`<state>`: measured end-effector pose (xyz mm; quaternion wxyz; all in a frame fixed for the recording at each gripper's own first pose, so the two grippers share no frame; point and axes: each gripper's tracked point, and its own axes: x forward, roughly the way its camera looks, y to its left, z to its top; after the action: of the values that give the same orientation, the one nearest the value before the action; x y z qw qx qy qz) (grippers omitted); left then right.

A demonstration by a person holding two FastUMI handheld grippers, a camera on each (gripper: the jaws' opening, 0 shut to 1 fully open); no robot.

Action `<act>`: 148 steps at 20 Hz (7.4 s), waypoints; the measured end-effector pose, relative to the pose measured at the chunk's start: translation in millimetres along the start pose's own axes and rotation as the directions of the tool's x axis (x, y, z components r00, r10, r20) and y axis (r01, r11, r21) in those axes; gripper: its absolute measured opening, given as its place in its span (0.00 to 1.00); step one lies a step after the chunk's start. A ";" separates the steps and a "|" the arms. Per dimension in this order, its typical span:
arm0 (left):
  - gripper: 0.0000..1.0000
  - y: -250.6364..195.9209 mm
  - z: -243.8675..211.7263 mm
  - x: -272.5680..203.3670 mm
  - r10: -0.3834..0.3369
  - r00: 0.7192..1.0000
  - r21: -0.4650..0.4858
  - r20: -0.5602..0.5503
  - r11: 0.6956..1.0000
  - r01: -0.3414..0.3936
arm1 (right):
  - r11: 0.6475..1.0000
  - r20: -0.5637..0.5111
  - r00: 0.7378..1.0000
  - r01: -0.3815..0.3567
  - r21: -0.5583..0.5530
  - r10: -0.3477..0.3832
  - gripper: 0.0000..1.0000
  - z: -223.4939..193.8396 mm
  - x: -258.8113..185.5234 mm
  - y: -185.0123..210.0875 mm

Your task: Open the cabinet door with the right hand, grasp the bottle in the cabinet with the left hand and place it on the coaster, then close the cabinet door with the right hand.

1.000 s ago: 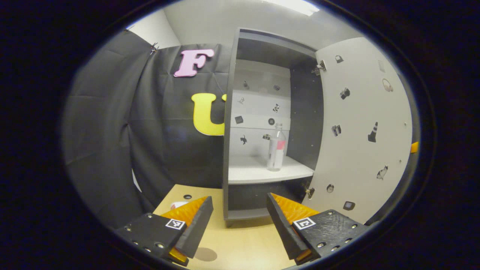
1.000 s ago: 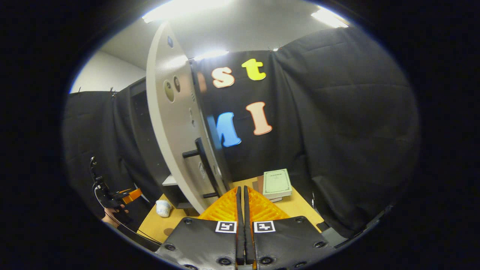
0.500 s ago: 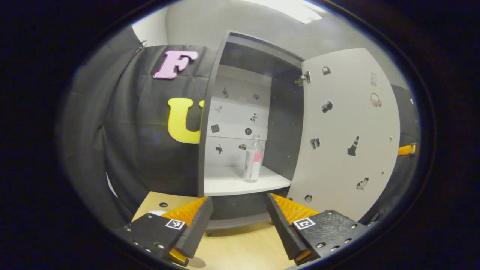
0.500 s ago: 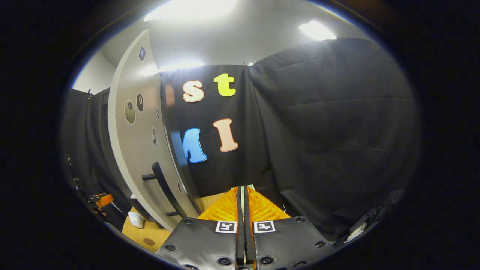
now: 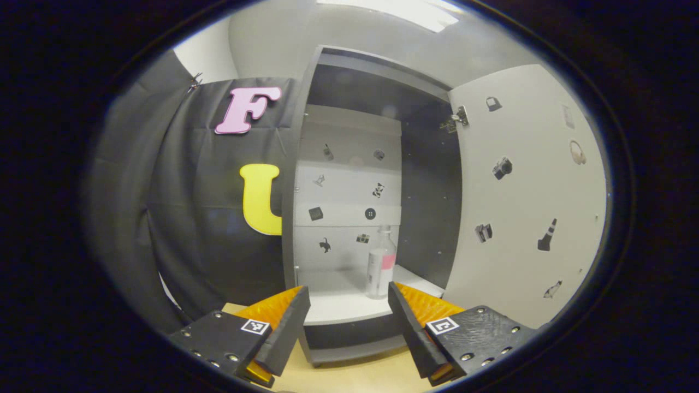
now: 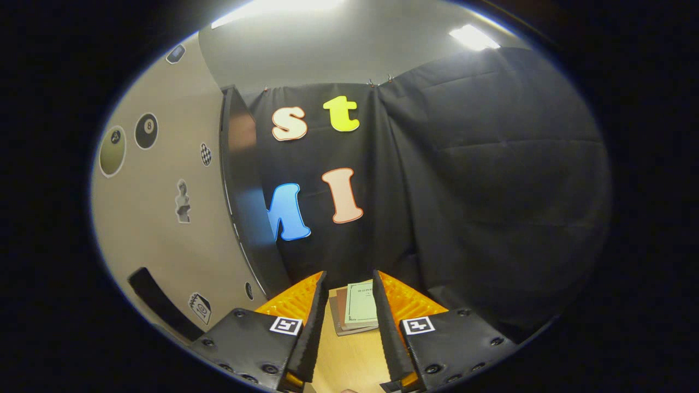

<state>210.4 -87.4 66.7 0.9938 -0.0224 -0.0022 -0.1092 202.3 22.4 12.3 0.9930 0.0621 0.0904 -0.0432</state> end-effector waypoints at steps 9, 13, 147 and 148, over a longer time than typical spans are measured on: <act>0.88 -43.6 -29.8 108.1 -0.087 0.994 -0.080 -0.063 0.993 0.082 | 0.996 -0.075 0.994 0.081 -0.045 -0.085 0.86 -23.8 69.6 -41.5; 0.89 -49.9 -40.2 143.8 -0.092 0.993 -0.059 -0.077 0.994 0.087 | 0.995 -0.126 0.988 0.082 -0.058 -0.088 0.98 -42.3 87.9 -49.1; 0.85 41.3 -149.5 -209.1 0.384 0.922 0.106 0.053 0.916 -0.387 | 0.943 -0.161 0.934 0.330 0.049 -0.318 0.98 -153.2 -26.6 -115.5; 0.84 29.0 -146.6 -206.1 0.372 0.927 0.103 0.052 0.921 -0.376 | 0.950 -0.145 0.943 0.309 0.040 -0.300 0.98 -145.9 -24.5 -114.4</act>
<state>15.4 -21.0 -82.9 0.9959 0.0310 -0.0193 0.0832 141.8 -69.7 -138.8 0.9634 0.0810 0.1654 -0.1947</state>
